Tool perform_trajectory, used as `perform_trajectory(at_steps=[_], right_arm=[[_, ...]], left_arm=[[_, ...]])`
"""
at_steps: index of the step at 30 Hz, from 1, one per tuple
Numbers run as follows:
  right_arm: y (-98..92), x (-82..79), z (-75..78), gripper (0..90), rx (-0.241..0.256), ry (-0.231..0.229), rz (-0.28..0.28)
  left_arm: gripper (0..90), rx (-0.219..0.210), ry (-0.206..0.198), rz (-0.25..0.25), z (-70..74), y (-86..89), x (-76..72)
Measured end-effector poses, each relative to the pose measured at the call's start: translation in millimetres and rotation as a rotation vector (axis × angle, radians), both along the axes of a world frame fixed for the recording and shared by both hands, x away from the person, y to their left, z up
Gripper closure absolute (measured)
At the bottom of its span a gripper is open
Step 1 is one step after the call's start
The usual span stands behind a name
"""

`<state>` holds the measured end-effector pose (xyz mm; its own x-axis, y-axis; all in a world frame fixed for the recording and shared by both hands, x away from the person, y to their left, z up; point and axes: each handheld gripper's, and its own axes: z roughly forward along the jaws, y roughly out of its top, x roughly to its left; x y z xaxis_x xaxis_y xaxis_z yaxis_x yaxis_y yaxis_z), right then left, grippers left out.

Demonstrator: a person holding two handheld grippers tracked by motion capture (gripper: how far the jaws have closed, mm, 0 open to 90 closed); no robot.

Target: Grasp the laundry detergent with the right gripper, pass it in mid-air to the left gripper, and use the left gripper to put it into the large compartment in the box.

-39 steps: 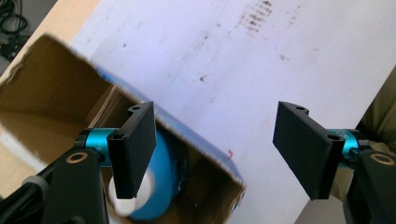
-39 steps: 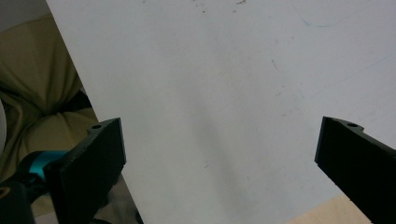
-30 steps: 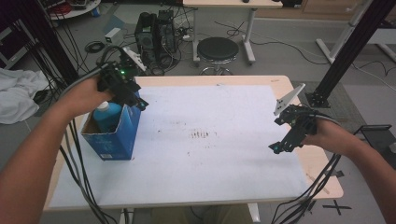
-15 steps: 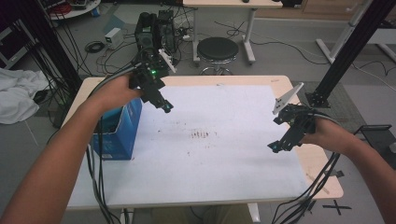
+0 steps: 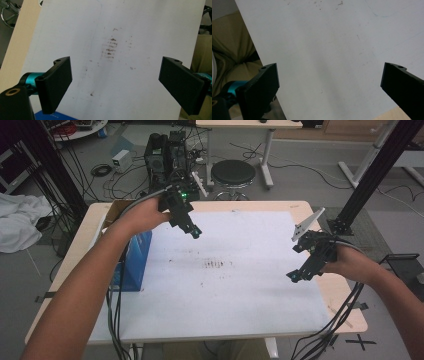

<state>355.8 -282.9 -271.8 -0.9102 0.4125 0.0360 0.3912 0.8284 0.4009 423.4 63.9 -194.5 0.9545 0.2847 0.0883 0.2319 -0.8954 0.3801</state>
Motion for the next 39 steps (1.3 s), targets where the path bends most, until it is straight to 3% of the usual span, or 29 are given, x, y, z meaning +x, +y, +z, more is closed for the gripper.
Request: perform_trajectory(at_steps=[6,7,10,13,17,20,25,29,36,38,39], right_arm=[[1.3,-0.1,0.0,0.8,-0.017,0.012,-0.003],[0.8,1.6,-0.2,0.8,-0.011,-0.023,0.001],[1.7,1.7,0.1,0.8,-0.018,-0.017,-0.008],[3.0,2.3,-1.2,0.8,-0.01,-0.013,-0.005],[4.6,2.3,-0.7,0.8,-0.014,-0.01,-0.015],[4.7,4.6,-2.1,0.8,-0.003,-0.013,0.001],[5.4,5.6,-2.4,0.8,-0.001,-0.014,0.001],[6.6,4.9,-2.1,0.8,-0.007,-0.006,-0.003],[6.1,5.7,-2.9,0.8,-0.006,-0.009,-0.001],[6.1,5.6,-2.6,0.8,-0.012,-0.004,-0.004],[6.3,6.2,-3.0,0.8,-0.008,-0.008,0.002]], left_arm=[[11.5,0.009,0.004,-0.018,-4.4,-11.3,5.1],[11.5,0.013,0.003,-0.019,-4.8,-12.4,6.1],[11.5,0.008,0.01,-0.01,-8.8,-16.4,6.9],[11.6,0.045,0.012,-0.046,-10.8,-20.0,9.2],[11.6,0.023,0.017,-0.031,-17.0,-24.0,9.2],[11.6,0.04,0.023,-0.045,-19.0,-25.1,10.6],[11.6,0.017,0.029,-0.039,-23.1,-26.6,9.6],[11.6,0.04,0.024,-0.042,-22.8,-27.2,9.1],[11.6,0.023,0.034,-0.04,-25.4,-26.6,9.4],[11.6,0.043,0.032,-0.051,-24.8,-25.7,10.4],[11.6,0.025,0.03,-0.048,-26.4,-25.2,10.3]])
